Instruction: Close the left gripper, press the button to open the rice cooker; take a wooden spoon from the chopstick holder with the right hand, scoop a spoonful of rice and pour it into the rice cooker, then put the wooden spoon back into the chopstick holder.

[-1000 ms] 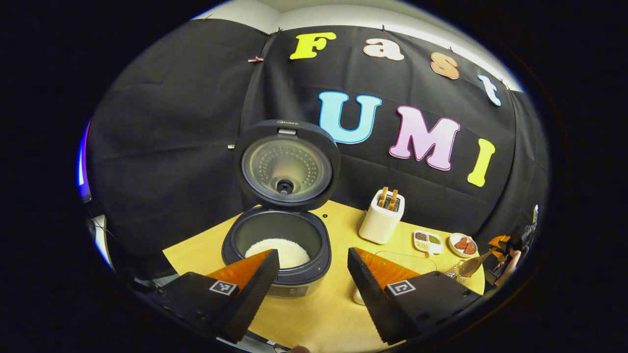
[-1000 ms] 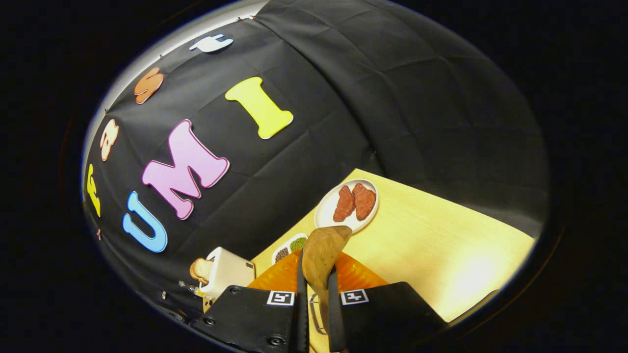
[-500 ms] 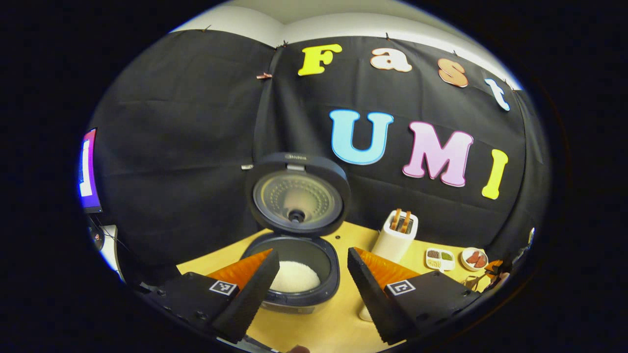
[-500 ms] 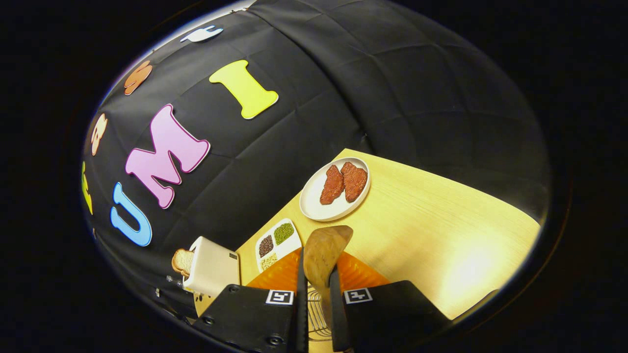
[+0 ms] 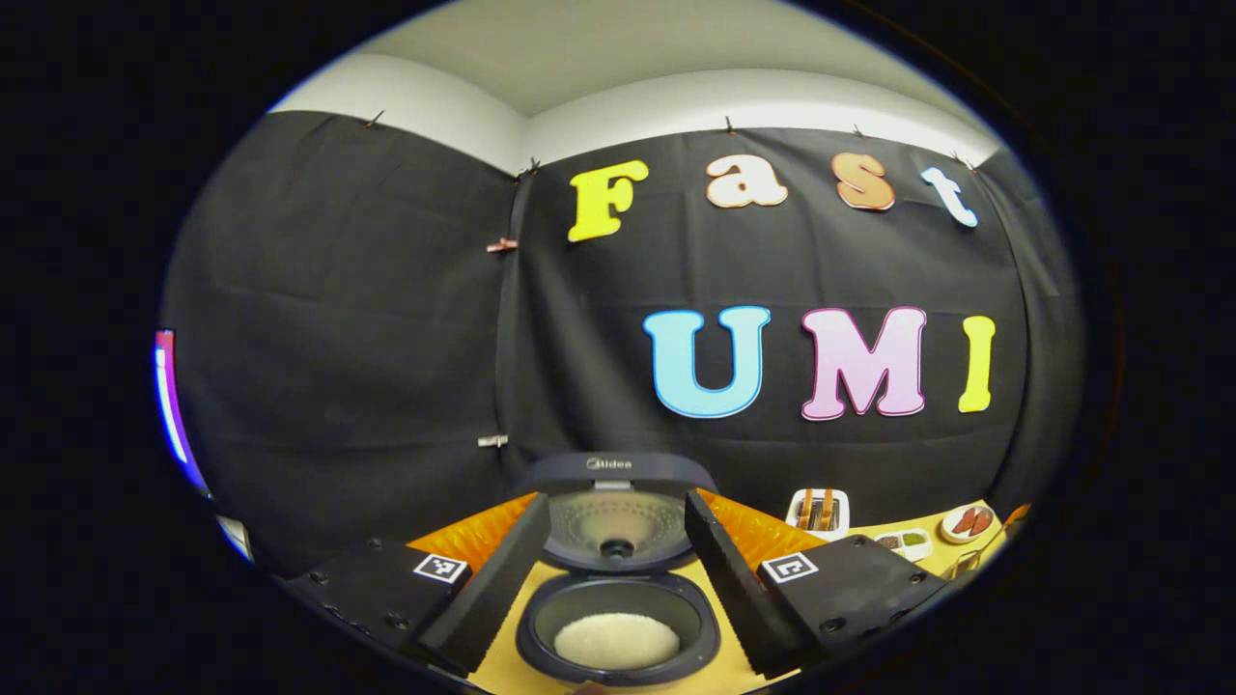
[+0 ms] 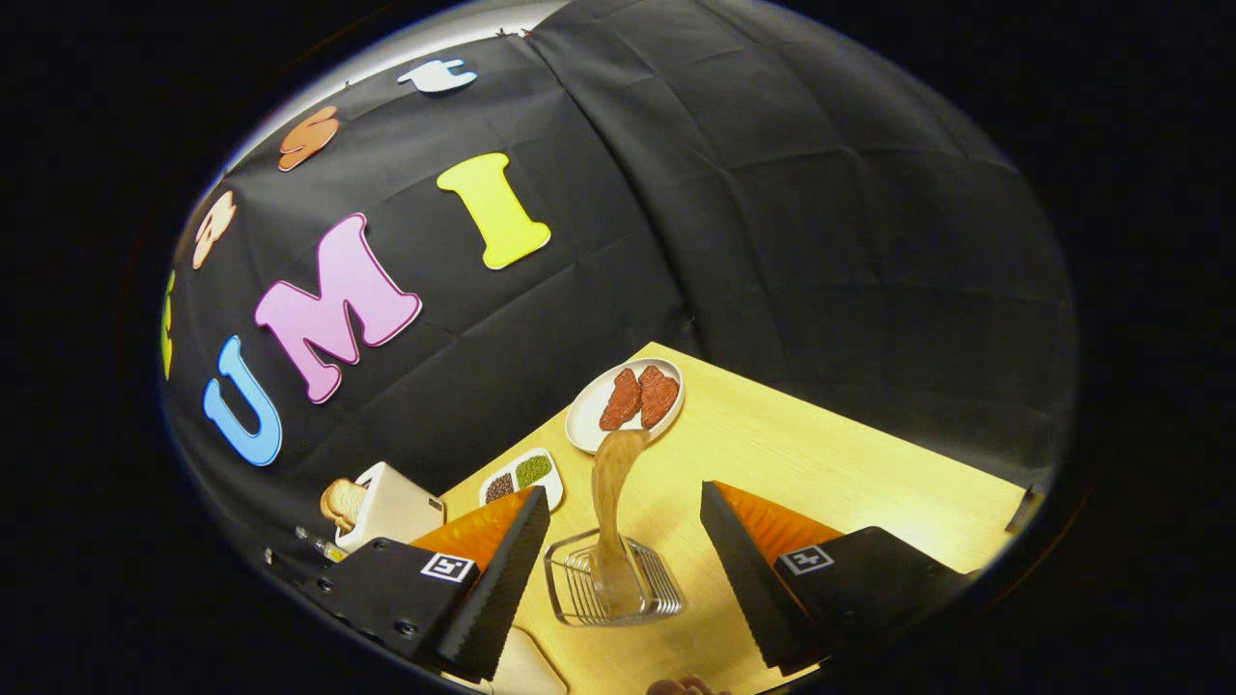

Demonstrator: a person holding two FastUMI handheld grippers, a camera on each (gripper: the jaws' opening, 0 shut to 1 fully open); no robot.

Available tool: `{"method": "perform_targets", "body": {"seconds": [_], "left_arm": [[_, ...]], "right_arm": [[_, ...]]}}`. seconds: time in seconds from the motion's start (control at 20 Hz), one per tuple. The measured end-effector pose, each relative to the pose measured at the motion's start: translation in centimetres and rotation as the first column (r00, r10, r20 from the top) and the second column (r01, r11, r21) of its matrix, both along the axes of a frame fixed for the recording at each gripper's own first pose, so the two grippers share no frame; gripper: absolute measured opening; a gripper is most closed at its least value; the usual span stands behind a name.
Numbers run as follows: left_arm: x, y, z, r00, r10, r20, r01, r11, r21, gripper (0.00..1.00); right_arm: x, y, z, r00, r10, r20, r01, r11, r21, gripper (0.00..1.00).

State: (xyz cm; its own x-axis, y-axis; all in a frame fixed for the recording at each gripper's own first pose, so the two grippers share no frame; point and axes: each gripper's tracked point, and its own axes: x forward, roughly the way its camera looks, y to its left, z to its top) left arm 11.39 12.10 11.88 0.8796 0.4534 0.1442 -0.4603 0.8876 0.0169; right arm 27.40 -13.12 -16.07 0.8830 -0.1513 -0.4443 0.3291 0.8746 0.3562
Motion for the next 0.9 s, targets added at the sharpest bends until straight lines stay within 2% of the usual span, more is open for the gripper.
{"method": "perform_targets", "body": {"seconds": [0.05, 0.1, 0.25, 0.55, 0.75, 0.9], "left_arm": [[0.7, 0.5, 0.4, 1.000, -0.021, 0.002, 0.021, 0.999, 0.029, 0.92], [1.4, 1.1, 0.9, 0.999, -0.040, 0.010, 0.040, 0.998, 0.052, 0.95], [3.7, 2.8, 2.1, 0.994, -0.089, 0.059, 0.084, 0.993, 0.081, 0.92], [9.1, 5.6, 2.4, 0.984, -0.168, 0.060, 0.161, 0.981, 0.107, 0.92], [11.7, 6.9, 0.5, 0.989, -0.147, 0.018, 0.146, 0.988, 0.056, 0.93], [12.2, 6.9, 0.2, 0.991, -0.132, 0.001, 0.132, 0.990, 0.043, 0.96]], "right_arm": [[-1.7, 0.1, 0.8, 1.000, -0.002, 0.014, 0.002, 1.000, -0.031, 0.98], [-3.5, 0.5, 1.6, 1.000, 0.005, 0.029, -0.003, 0.998, -0.061, 0.98], [-9.1, 2.5, 2.8, 0.997, 0.078, 0.019, -0.073, 0.983, -0.170, 0.98], [-18.0, 5.8, 7.6, 0.977, 0.196, 0.079, -0.151, 0.909, -0.388, 0.98], [-22.4, 7.1, 9.1, 0.973, 0.210, 0.099, -0.149, 0.892, -0.428, 0.98], [-24.1, 7.1, 9.0, 0.979, 0.181, 0.096, -0.127, 0.905, -0.407, 0.98]]}}
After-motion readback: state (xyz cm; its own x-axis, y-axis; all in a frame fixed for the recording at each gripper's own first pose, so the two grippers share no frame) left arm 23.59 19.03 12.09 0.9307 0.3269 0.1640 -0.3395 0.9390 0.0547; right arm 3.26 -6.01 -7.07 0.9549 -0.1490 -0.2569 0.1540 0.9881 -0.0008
